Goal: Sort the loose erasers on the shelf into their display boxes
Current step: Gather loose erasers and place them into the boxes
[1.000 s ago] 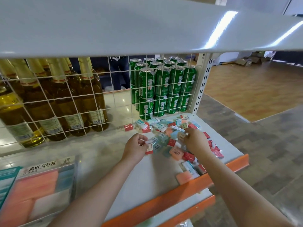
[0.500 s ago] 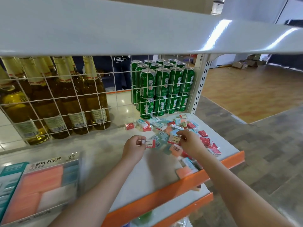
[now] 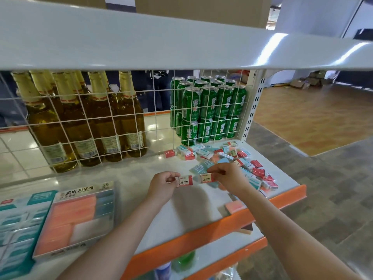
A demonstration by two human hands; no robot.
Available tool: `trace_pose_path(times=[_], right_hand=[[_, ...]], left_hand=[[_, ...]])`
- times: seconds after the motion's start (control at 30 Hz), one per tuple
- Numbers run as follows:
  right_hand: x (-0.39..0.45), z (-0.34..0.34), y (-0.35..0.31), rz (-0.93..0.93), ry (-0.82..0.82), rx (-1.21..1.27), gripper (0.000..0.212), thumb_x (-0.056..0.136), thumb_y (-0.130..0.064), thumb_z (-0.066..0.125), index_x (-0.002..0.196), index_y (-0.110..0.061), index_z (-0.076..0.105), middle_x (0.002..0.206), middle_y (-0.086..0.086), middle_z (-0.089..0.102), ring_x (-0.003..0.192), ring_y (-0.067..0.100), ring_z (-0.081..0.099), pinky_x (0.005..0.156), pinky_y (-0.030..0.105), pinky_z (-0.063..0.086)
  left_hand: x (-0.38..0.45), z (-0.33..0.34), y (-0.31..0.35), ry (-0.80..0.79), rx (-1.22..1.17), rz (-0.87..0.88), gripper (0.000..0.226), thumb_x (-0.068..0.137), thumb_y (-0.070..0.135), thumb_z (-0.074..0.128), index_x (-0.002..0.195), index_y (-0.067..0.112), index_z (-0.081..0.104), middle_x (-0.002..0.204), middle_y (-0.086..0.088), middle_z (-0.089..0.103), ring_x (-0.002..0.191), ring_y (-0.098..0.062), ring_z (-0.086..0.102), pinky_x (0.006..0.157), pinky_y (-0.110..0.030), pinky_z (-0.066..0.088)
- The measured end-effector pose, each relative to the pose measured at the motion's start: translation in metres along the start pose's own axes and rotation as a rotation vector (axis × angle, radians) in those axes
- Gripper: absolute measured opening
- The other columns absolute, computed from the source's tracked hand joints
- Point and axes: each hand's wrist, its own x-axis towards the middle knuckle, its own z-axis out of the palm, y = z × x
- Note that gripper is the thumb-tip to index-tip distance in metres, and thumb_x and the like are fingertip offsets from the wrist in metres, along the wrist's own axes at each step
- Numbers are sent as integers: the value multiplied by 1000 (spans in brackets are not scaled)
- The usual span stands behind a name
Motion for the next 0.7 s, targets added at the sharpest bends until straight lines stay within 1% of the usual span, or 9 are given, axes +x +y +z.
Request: trace_pose_path(times=[0.03,0.13,0.23,0.37,0.47,0.53,0.6,0.67,0.7], right_hand=[[-1,3,-2,-3,-1,11,25,89,5,51,103,-4,70,91,9,68,64,7,54,55,6,42],[-4,13,-12,-10,-5,21,24,88,3,53,104,-4,70,99,9,69,81,13,57,68,11,43],[-7,25,-27,-33,-14,26,24,87,4,54,104,-3,69,100,9,69,84,13,58,76,18,44],[-14,44,-52,-28,-11,67,25,89,6,50,104,-2,68,90,7,66,76,12,56,60,5,44],[-18,61,-76,-5,17,117,25,88,5,50,102,-3,70,91,7,66,66,6,52,52,4,40],[-20,75,-93,2,25,121,26,88,3,50,102,-6,70,95,5,66,73,9,55,56,4,38],[-22,86,-106,-5,38,119,26,88,1,51,102,-9,71,98,5,67,82,13,57,65,10,42],[-25,100,-126,-14,44,132,25,88,-1,52,101,-10,71,99,5,68,84,13,57,72,18,43],[-28,107,-136,-18,41,136,25,89,-2,52,102,-10,70,98,3,67,84,12,56,74,18,43]], left_hand=[[-2,-4,-1,1,4,1,23,86,-5,57,104,4,68,91,-5,62,79,-10,56,61,-4,44],[-9,-19,-2,4,18,5,22,87,-5,57,103,5,68,93,-6,63,81,-11,56,68,-11,46],[-17,-37,-3,1,42,18,21,87,-2,58,104,6,68,94,-5,63,84,-13,58,76,-18,48],[-25,-66,-6,29,93,40,19,88,4,59,103,10,68,91,0,61,85,-11,56,75,-19,44],[-30,-94,-10,47,132,68,19,87,4,61,103,10,69,97,-4,67,85,-12,57,70,-17,41],[-34,-118,-12,60,170,76,19,87,6,60,104,12,69,100,-1,66,86,-10,56,69,-17,40],[-38,-136,-15,72,204,76,20,89,8,59,106,15,68,103,3,63,90,-8,54,72,-17,39],[-43,-161,-20,85,245,88,20,90,10,58,107,17,66,108,4,61,93,-6,51,71,-14,38],[-46,-173,-23,91,257,92,21,90,10,58,108,17,66,110,4,61,94,-5,50,74,-13,38]])
